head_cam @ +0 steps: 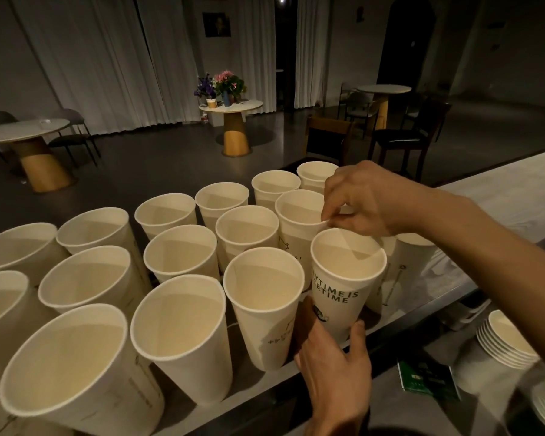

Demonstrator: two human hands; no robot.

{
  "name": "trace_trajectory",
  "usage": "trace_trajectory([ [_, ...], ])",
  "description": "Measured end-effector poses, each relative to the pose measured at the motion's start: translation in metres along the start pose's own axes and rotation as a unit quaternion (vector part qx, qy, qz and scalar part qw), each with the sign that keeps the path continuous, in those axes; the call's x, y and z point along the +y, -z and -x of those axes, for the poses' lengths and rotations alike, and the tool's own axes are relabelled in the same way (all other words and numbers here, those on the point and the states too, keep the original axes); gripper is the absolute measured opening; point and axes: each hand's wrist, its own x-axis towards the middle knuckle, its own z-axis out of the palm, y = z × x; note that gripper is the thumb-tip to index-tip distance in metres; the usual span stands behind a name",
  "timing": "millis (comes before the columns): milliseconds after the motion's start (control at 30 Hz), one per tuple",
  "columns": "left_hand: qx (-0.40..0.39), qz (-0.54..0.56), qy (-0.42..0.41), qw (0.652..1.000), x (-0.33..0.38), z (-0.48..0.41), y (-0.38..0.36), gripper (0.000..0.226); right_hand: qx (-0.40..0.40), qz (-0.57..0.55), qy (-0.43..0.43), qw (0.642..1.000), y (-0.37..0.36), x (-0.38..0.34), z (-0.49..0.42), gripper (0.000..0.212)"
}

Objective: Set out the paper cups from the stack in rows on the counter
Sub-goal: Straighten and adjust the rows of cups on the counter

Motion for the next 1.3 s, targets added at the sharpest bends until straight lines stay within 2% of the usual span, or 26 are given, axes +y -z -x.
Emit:
trace_trajectory([
  [333, -0.002, 0.003, 0.009, 1.0, -0.003, 0.0, -0.001, 0.084, -0.088, 0.003, -0.03, 0.996, 0.01, -0.004, -0.01, 0.016],
  [767, 0.003, 0.001, 0.01, 1.0, -0.004, 0.0, -0.003, 0.089, -0.129, 0.045, -0.031, 0.99, 0.012, -0.002, -0.012, 0.018],
  [1133, 0.0, 0.018, 0.011, 1.0, 0.0, -0.002, -0.002, 0.094, -0.11, 0.093, -0.024, 0.989, 0.006, -0.004, -0.009, 0.018],
  [1233, 0.002, 0.017, 0.012, 1.0, 0.002, -0.002, -0.001, 0.093, -0.1, 0.089, -0.045, 0.99, 0.01, -0.004, -0.007, 0.033],
  [1300, 0.003, 0.018, 0.01, 1.0, 0.002, -0.002, -0.001, 0.092, -0.06, 0.052, -0.064, 0.995, 0.015, -0.001, -0.001, 0.039],
])
